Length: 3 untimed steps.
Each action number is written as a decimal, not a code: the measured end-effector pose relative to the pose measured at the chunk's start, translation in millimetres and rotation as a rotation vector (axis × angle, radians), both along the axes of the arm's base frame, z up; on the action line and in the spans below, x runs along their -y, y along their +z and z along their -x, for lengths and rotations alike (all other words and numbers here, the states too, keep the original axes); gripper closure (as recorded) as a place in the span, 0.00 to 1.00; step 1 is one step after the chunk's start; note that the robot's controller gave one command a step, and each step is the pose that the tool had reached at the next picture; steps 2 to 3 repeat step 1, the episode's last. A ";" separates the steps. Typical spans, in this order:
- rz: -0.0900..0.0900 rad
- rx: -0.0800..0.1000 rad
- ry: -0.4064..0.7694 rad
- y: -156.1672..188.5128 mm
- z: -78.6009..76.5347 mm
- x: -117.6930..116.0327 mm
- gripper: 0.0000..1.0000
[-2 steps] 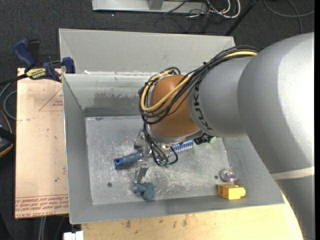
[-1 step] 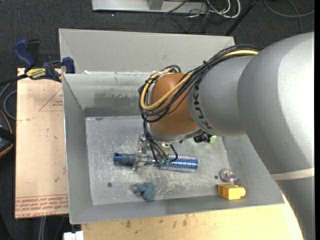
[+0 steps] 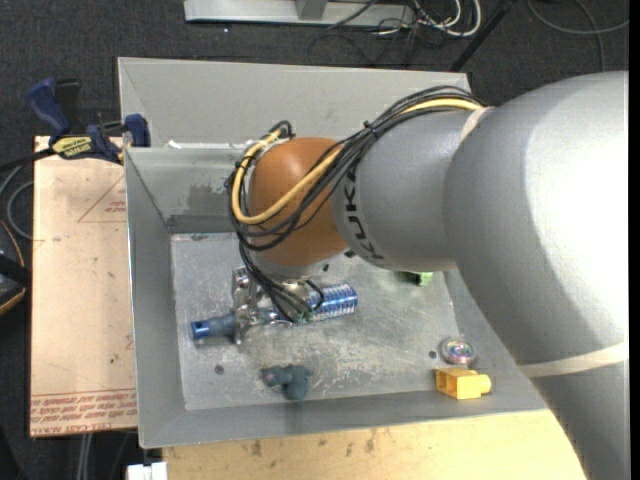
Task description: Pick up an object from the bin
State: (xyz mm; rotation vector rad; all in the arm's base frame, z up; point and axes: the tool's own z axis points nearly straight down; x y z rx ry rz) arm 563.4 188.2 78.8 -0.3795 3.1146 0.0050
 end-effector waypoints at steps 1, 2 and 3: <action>0.000 0.005 -0.035 139.4 6.0 6.7 1.00; 0.000 0.005 -0.035 139.4 6.0 6.7 1.00; 0.000 0.005 -0.035 139.4 6.0 6.7 1.00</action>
Offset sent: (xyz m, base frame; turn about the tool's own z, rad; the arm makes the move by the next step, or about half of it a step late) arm -0.0074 -0.0078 0.1353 0.0358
